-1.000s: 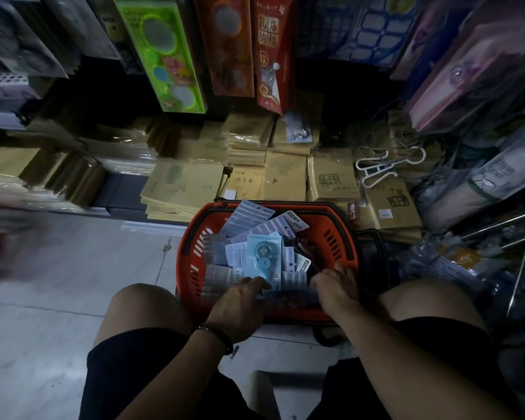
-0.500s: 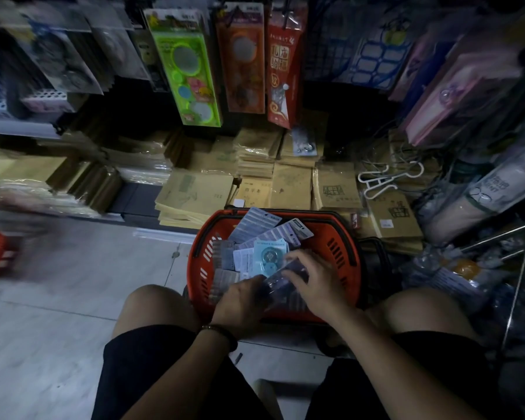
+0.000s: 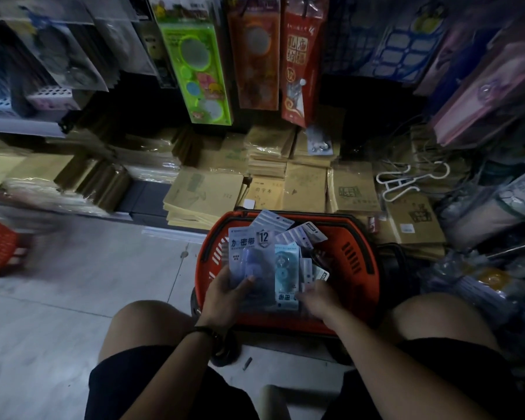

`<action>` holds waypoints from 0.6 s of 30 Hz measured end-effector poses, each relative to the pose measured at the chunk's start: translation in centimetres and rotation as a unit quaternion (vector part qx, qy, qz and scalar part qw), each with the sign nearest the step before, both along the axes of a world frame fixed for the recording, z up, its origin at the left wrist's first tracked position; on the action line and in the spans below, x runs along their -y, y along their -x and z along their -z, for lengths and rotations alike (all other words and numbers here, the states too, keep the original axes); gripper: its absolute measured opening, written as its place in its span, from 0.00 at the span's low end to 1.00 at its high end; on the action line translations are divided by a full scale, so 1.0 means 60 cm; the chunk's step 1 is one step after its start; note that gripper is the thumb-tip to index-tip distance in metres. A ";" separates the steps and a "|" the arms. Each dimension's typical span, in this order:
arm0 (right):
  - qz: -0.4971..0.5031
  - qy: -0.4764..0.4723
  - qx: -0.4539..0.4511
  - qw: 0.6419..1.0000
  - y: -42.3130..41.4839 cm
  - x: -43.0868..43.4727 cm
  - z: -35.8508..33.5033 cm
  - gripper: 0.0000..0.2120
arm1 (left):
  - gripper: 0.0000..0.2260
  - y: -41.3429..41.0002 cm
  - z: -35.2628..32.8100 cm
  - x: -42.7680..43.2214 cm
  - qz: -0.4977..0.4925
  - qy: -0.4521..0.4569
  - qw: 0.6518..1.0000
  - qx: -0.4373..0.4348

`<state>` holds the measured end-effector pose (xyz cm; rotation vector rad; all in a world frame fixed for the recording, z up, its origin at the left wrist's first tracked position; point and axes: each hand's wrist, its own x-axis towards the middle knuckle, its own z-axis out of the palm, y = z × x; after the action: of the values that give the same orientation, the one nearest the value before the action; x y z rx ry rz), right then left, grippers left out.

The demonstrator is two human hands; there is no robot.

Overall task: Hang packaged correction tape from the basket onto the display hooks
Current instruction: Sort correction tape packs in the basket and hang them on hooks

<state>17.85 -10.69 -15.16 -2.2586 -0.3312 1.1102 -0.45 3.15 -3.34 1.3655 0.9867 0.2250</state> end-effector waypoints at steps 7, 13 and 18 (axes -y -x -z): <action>0.041 0.017 -0.069 0.997 -0.008 -0.003 0.026 0.15 | 0.12 -0.014 0.018 -0.010 -0.042 0.031 0.999 0.013; 0.040 0.017 -0.120 0.992 0.002 -0.023 0.040 0.14 | 0.13 -0.027 0.025 -0.009 -0.049 0.018 0.999 0.016; 0.103 -0.012 -0.119 0.987 0.011 -0.034 0.035 0.11 | 0.12 -0.026 0.030 -0.005 -0.053 0.017 0.998 0.012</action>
<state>17.19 -8.66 -17.28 -2.0560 -0.0123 1.2402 1.10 3.47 -5.12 1.2787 1.0386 0.3027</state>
